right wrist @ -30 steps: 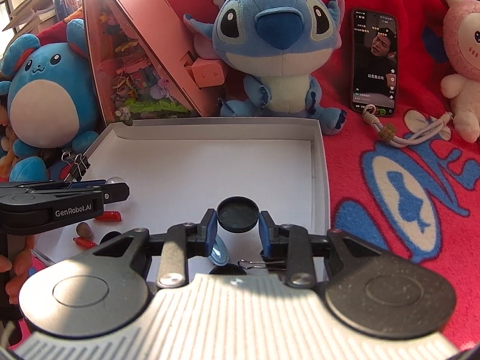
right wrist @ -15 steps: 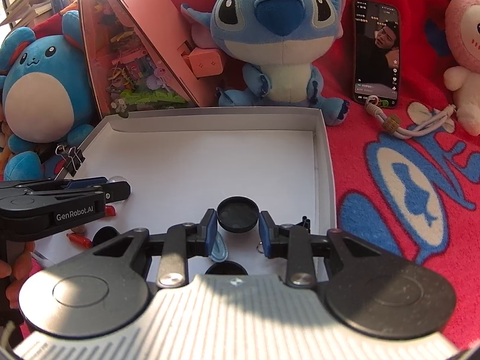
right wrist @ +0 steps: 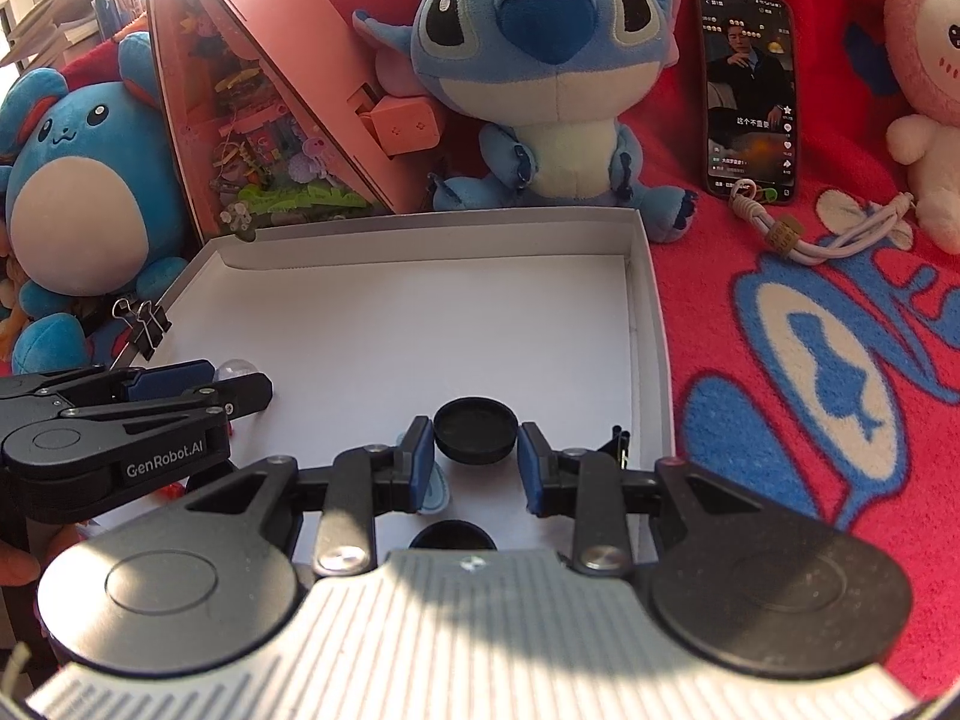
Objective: Organize rigid objects
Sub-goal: 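Open both tools to release the marble and lid in the box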
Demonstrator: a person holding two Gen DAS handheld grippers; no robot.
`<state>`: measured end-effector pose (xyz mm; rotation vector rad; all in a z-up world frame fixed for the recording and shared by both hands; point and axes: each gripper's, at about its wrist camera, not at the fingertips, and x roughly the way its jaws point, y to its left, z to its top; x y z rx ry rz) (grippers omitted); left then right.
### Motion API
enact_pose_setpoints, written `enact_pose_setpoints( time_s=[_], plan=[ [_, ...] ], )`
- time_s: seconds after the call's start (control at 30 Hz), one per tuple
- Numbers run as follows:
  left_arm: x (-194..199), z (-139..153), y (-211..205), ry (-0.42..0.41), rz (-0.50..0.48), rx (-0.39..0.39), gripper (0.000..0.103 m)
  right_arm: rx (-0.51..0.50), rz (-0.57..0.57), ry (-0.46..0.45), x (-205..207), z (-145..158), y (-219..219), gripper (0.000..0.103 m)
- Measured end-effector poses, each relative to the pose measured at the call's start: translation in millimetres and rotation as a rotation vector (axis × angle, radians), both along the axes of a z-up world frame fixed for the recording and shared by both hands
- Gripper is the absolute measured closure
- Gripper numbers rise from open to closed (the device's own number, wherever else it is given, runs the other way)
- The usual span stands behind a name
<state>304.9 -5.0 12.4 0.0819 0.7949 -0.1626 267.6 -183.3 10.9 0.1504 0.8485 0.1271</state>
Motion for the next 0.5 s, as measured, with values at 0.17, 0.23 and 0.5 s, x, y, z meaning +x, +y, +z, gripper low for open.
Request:
enact_pose_setpoints(
  time_s=[0.17, 0.23, 0.5],
  plan=[
    [-9.9, 7.4, -1.8, -0.032, -0.002, -0.001, 0.051, -0.008, -0.002, -0.016, -4.7, 2.6, 0.1, 0.048],
    [-16.0, 12.0, -2.2, -0.050, -0.008, -0.006, 0.046, -0.005, 0.004, -0.026, -8.0, 4.7, 0.1, 0.045],
    [-48.5, 34.2, -10.3, -0.159, -0.034, 0.025, 0.024, 0.000, 0.020, -0.083, -23.6, 18.2, -0.3, 0.033]
  ],
)
